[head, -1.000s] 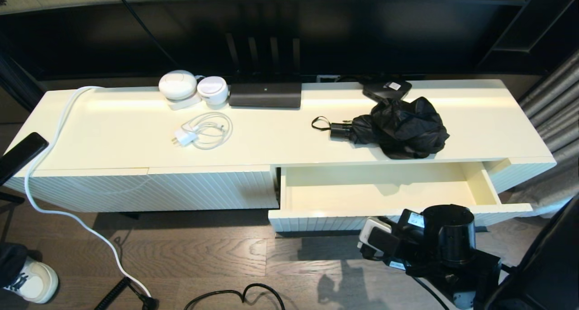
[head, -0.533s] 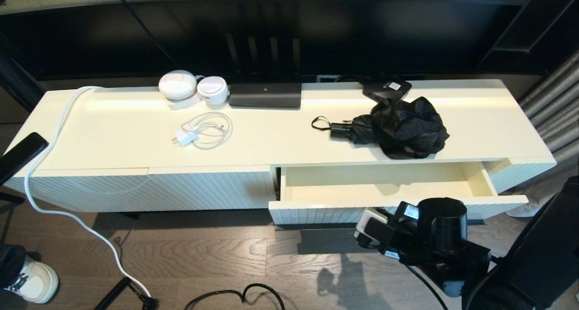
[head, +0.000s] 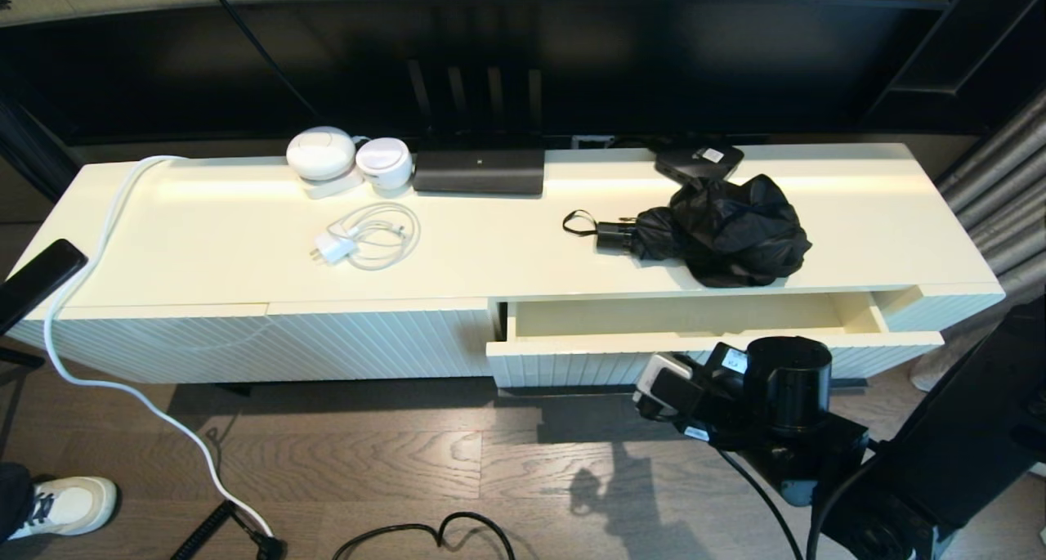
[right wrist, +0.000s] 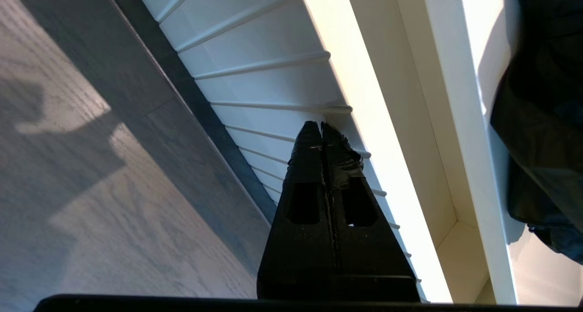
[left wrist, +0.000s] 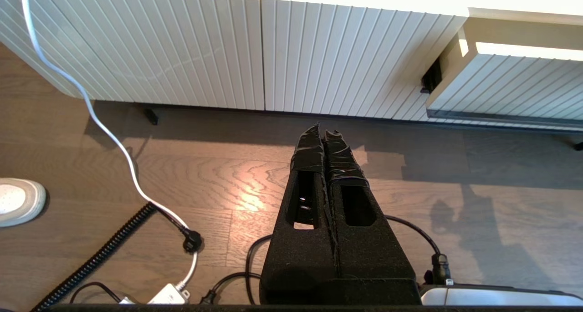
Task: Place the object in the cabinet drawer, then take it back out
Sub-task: Close the drawer
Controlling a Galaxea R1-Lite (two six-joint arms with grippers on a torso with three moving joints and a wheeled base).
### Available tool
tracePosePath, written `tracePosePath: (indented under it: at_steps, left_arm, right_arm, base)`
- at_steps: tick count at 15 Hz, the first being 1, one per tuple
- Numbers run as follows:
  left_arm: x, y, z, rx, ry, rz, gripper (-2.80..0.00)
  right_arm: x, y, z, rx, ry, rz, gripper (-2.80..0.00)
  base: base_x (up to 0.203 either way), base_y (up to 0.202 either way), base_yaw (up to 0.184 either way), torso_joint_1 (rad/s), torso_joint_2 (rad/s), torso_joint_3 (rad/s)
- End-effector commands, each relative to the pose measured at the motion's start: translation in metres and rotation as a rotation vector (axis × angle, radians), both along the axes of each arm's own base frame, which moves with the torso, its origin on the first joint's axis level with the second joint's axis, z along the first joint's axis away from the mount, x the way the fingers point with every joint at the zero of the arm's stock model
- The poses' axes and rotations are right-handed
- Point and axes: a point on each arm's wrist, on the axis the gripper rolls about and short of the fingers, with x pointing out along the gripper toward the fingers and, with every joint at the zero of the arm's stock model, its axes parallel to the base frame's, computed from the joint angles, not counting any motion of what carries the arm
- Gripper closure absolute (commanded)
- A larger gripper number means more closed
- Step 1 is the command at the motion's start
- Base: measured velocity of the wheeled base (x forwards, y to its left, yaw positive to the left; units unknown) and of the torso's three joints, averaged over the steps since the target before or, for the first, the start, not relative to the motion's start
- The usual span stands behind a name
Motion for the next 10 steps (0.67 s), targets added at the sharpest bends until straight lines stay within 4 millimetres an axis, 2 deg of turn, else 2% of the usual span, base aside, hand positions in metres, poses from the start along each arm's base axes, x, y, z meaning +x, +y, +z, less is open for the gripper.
tracePosePath:
  at_steps: [1, 10]
  left_arm:
    - [0.0, 0.0, 0.0, -0.001, -0.001, 0.001, 0.0]
    - [0.0, 0.0, 0.0, -0.001, -0.001, 0.001, 0.0]
  right_arm:
    - [0.007, 0.0, 0.001, 0.004, -0.018, -0.011, 0.0]
    - [0.031, 0.0, 0.007, 0.037, -0.07, -0.047, 0.0]
  base:
    - [0.0, 0.0, 0.0, 0.0, 0.0, 0.0]
    - [0.0, 0.0, 0.0, 0.0, 0.0, 0.0]
